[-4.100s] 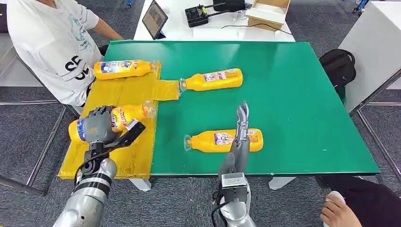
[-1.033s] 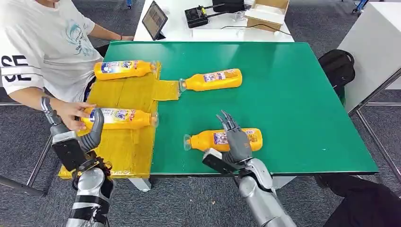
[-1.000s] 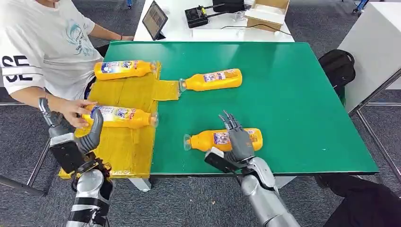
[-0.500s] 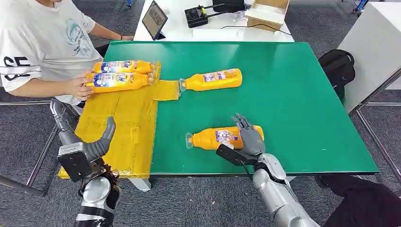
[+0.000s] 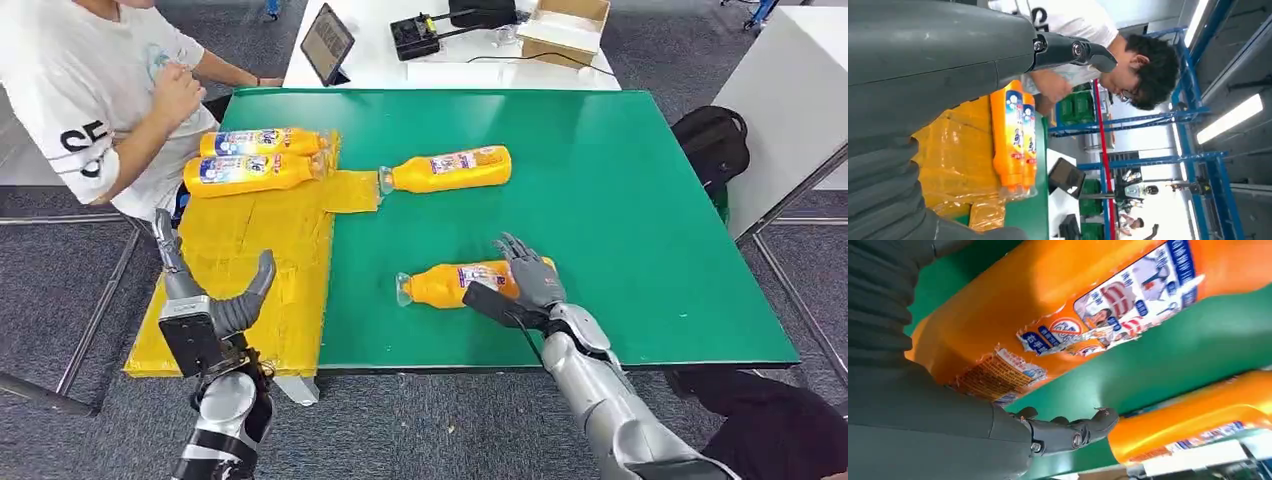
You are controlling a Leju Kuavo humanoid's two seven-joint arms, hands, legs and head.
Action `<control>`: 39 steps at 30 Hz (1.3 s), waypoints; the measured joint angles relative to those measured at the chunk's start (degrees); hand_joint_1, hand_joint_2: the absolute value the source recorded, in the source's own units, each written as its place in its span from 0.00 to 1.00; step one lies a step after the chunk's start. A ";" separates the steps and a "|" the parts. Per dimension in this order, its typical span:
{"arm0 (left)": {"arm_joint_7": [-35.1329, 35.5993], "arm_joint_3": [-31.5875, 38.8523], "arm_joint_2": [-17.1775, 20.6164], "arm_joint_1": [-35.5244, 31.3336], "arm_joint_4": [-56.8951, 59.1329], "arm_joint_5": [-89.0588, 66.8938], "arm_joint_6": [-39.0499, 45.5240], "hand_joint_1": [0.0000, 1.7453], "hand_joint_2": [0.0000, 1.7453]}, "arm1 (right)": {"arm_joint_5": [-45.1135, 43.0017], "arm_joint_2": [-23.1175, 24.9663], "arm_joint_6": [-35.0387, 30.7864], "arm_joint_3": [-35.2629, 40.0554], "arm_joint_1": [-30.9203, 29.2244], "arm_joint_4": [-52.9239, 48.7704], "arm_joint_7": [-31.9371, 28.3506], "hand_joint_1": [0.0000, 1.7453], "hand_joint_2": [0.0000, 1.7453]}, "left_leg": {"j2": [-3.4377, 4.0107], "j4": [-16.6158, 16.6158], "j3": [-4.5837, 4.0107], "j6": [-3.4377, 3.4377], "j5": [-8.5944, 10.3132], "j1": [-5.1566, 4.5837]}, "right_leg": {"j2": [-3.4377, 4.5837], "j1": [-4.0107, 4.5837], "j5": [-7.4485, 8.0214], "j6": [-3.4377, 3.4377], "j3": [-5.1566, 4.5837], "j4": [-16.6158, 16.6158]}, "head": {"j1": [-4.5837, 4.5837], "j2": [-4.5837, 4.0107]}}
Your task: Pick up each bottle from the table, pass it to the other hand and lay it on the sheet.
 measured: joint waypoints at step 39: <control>0.02 -1.59 -1.90 -3.92 8.24 2.99 -4.07 0.00 1.00 | 0.55 -5.05 12.11 0.04 -8.73 10.90 3.78 1.00 1.00 | 0.03 0.02 0.06 0.07 0.05 -0.01 | 0.06 0.03 0.05 0.07 0.10 0.01 | 0.00 0.00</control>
